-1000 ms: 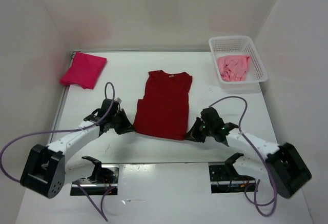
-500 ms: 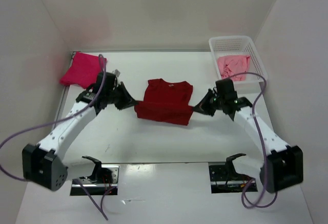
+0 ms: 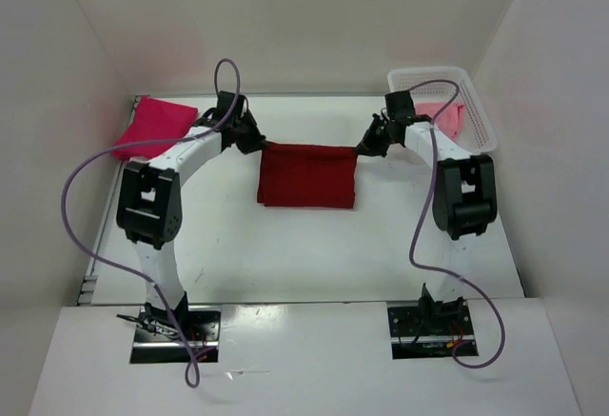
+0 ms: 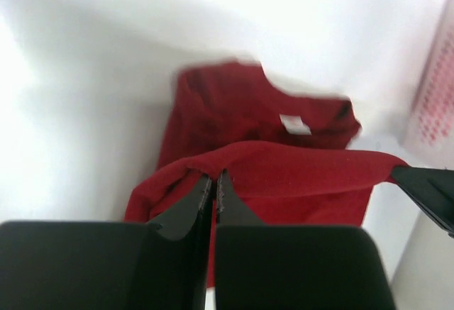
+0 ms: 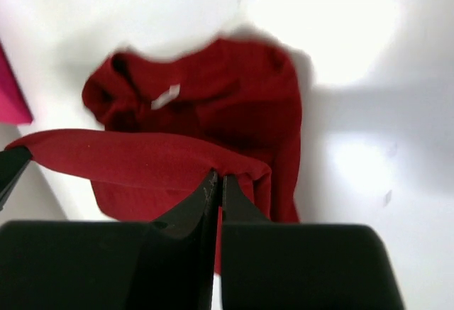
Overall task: Fold and stack the t-shirts
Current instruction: Fold the long partially folded tshirt into a neat square
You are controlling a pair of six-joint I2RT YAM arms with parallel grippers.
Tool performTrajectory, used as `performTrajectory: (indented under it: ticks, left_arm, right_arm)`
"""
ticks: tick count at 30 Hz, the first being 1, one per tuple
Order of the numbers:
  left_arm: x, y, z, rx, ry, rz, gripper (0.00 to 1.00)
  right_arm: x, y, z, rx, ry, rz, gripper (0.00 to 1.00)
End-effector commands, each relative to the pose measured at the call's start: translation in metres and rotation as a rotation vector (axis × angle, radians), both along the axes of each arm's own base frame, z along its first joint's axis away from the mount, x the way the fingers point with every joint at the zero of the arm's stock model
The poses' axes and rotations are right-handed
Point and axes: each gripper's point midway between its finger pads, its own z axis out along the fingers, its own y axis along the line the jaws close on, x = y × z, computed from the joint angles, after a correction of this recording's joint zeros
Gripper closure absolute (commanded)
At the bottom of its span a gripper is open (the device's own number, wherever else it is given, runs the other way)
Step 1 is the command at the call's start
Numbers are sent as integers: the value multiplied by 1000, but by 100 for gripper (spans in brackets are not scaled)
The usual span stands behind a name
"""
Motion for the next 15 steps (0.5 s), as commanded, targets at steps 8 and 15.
performTrajectory:
  ticks: [8,15]
  left_arm:
    - [83,10,10,-5,-140,65,82]
    - [79,15,68,-72,-253,52,26]
  right_arm:
    - [81,-17,1,-88,-121,-61,92]
    - [85,-16,54,-105,-229,-67,62]
